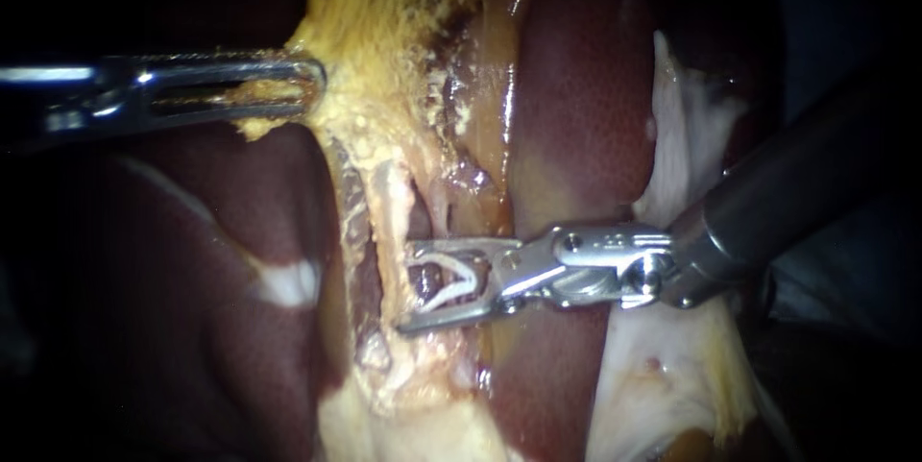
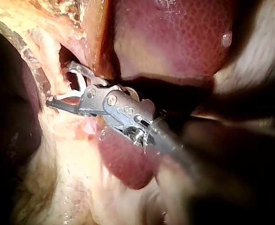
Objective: Clipping first clip left tube
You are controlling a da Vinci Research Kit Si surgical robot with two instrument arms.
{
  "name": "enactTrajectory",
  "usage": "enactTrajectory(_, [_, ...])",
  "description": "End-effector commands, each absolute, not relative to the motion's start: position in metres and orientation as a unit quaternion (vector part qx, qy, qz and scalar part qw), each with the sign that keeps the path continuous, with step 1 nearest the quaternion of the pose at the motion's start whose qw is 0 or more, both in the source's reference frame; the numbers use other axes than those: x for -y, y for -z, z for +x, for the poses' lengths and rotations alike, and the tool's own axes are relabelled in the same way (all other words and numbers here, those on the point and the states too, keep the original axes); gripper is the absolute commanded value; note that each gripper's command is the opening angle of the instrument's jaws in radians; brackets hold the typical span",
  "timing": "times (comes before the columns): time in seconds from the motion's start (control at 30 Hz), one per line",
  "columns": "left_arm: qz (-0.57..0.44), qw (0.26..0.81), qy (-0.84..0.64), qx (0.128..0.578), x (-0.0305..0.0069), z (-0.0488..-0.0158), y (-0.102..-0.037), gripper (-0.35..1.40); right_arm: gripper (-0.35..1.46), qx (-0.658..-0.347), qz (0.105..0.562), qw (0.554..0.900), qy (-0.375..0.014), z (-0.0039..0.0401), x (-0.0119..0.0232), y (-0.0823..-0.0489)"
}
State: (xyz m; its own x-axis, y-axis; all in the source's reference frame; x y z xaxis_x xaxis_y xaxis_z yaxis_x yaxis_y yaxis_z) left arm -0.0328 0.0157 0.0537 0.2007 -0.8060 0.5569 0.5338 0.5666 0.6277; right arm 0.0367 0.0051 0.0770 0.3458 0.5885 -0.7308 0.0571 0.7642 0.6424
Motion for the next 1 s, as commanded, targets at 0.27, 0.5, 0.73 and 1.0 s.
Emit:
enactTrajectory(0.27, [0.152,0.76,0.439,0.454,-0.0155,-0.0329,-0.0539,-0.35,0.54,-0.546,0.304,0.762,-0.168,0.0381,-0.0045,-0.0774])
enactTrajectory(0.5, [0.152,0.76,0.439,0.454,-0.0154,-0.033,-0.0539,-0.35,0.2,-0.546,0.305,0.762,-0.167,0.038,-0.0043,-0.0772])
enactTrajectory(0.73, [0.152,0.76,0.439,0.454,-0.0154,-0.0329,-0.0539,-0.35,-0.35,-0.546,0.302,0.763,-0.169,0.0373,-0.0045,-0.0772])
enactTrajectory(1.0, [0.152,0.76,0.439,0.454,-0.0154,-0.0329,-0.0539,-0.35,-0.35,-0.546,0.302,0.763,-0.17,0.0372,-0.0045,-0.0772])
